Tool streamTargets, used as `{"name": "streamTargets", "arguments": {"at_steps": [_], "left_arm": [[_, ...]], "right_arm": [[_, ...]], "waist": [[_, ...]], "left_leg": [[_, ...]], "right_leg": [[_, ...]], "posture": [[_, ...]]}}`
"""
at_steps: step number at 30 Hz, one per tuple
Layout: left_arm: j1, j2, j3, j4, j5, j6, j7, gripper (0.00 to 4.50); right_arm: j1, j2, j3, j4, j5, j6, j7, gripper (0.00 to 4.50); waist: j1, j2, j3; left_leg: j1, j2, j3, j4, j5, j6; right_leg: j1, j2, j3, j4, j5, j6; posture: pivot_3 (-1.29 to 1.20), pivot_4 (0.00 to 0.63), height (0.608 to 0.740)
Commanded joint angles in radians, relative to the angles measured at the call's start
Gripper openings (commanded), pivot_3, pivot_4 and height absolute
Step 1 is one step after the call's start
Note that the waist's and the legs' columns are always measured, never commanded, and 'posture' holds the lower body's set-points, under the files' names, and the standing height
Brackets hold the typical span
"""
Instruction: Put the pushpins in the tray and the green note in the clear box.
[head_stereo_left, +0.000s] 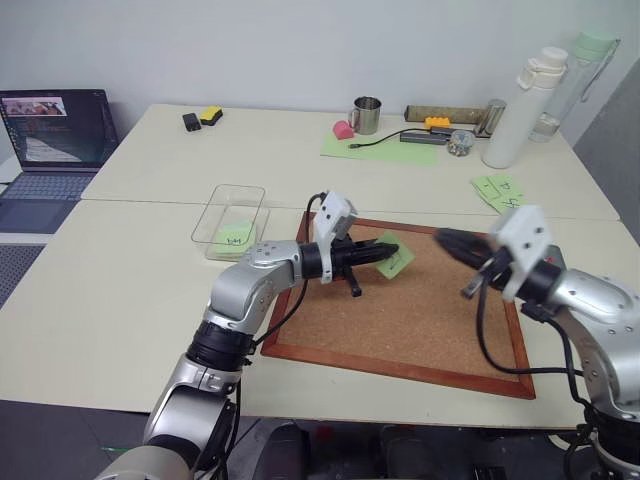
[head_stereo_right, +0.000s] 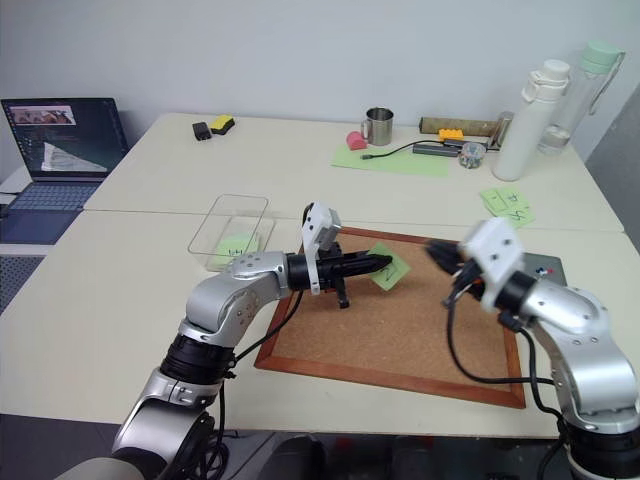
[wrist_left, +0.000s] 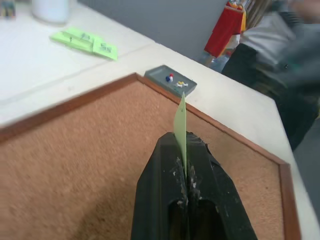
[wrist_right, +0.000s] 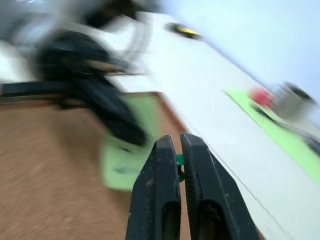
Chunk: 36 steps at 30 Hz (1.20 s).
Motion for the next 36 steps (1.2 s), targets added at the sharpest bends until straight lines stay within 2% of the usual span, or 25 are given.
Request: {"name": "streamTargets", "arguments": {"at_steps": [1,6,13,19,21,28,36], "left_arm": [[-0.054,-0.026,-0.082,-0.076,0.095,-0.162,-0.02,0.01],[-0.089,-0.069,-0.164,-0.019,0.189,-0.3,-0.032,0.01],[-0.095,-0.107,-0.205,0.053,0.25,-0.371,-0.043,0.01],[-0.077,-0.107,-0.203,0.04,0.264,-0.357,-0.043,0.01],[-0.069,-0.102,-0.201,0.026,0.264,-0.348,-0.043,0.0],[-0.052,-0.091,-0.198,0.007,0.27,-0.329,-0.039,0.0],[-0.057,-0.093,-0.18,0.016,0.265,-0.322,-0.033,0.0]], "right_arm": [[0.017,0.04,-0.188,0.09,-0.004,0.093,-0.176,0.0],[-0.032,0.067,-0.279,0.295,0.028,0.143,-0.268,0.0],[-0.162,0.025,-0.266,0.649,0.025,0.047,-0.262,0.0],[-0.255,-0.014,-0.238,0.879,0.006,-0.065,-0.245,0.0],[-0.272,-0.027,-0.231,0.926,0.003,-0.094,-0.241,0.55],[-0.292,-0.056,-0.217,0.999,0.015,-0.138,-0.23,2.02],[-0.272,-0.062,-0.219,0.937,0.043,-0.132,-0.218,2.02]], "waist": [[0.004,0.0,0.0],[0.004,0.001,-0.001],[-0.012,0.005,-0.002],[-0.019,0.005,-0.002],[-0.019,0.005,-0.002],[-0.019,0.006,-0.002],[-0.019,0.006,-0.002]], "left_leg": [[0.0,0.0,0.001,0.0,0.0,0.001],[0.002,-0.002,0.003,0.0,-0.001,0.002],[0.002,-0.003,0.005,-0.001,-0.001,0.002],[0.002,-0.003,0.005,-0.001,-0.001,0.002],[0.001,-0.002,0.005,-0.002,-0.001,0.002],[0.002,-0.001,0.005,-0.001,-0.001,0.002],[0.001,-0.001,0.005,-0.001,-0.001,0.002]], "right_leg": [[0.0,0.0,0.001,0.0,0.0,0.0],[0.001,0.001,0.003,0.001,0.0,0.0],[-0.001,0.004,0.005,0.001,0.0,0.0],[-0.001,0.003,0.006,0.0,0.0,0.0],[-0.001,0.003,0.005,0.0,0.0,0.0],[-0.001,0.002,0.005,0.0,0.0,0.0],[-0.001,0.002,0.005,0.0,0.0,0.0]], "posture": [[0.0,0.15,0.74],[0.0,0.15,0.74],[0.0,0.15,0.74],[0.0,0.15,0.74],[0.0,0.15,0.74],[0.0,0.15,0.74],[0.0,0.15,0.74]]}}
